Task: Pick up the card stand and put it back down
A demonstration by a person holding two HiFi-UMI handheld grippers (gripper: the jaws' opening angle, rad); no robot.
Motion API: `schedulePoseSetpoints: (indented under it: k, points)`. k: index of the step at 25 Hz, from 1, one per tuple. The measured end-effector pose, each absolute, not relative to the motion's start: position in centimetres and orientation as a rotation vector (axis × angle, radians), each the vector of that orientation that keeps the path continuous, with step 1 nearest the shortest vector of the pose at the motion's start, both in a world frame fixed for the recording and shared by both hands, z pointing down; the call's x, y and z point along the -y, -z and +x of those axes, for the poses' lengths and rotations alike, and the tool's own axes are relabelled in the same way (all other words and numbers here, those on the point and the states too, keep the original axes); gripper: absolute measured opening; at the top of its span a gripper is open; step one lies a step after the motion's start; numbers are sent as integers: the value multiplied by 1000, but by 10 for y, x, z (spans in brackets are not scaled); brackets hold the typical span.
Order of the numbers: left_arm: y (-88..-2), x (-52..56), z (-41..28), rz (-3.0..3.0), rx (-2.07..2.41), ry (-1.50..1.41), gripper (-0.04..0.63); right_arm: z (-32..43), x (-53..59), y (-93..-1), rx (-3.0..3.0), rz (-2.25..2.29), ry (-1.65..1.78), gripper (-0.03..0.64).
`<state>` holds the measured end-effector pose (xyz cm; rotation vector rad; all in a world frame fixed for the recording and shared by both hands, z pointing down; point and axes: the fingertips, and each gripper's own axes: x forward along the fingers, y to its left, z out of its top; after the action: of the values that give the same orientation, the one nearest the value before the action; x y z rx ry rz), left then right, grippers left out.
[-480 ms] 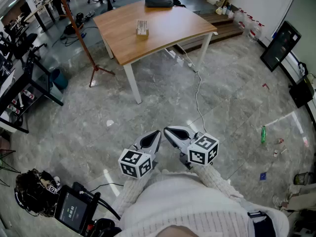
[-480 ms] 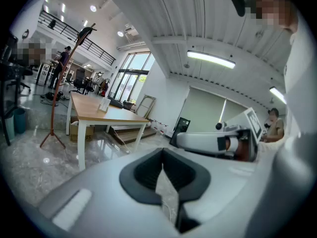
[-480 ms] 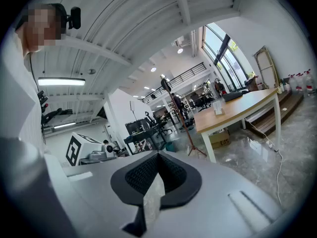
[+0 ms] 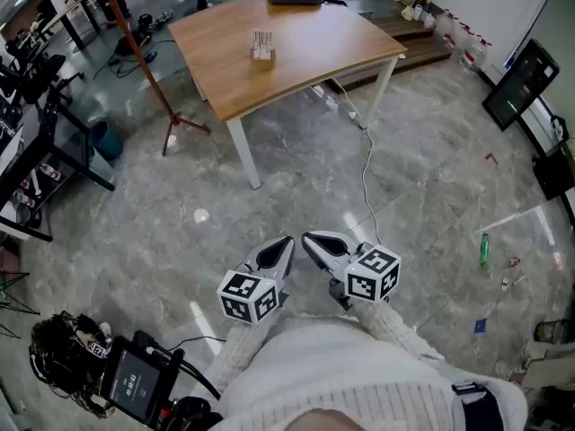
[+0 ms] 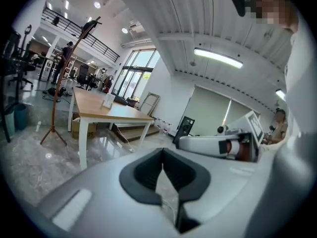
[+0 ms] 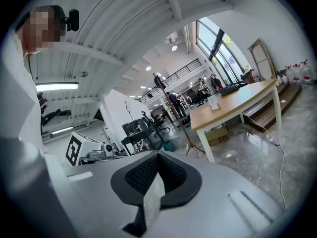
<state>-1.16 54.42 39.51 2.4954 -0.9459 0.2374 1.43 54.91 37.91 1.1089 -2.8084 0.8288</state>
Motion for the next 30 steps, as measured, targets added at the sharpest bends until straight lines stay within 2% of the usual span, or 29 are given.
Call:
schedulePoseSetpoints:
  k: [15,30]
  points:
    - [-363,-306,-43,2590,841,-240,8,-18,-311,-345,2832,1264,-724,0]
    - [-381,-172,-57,2519,947,-224,8,-8,-183,-371,2756,1299,-818,0]
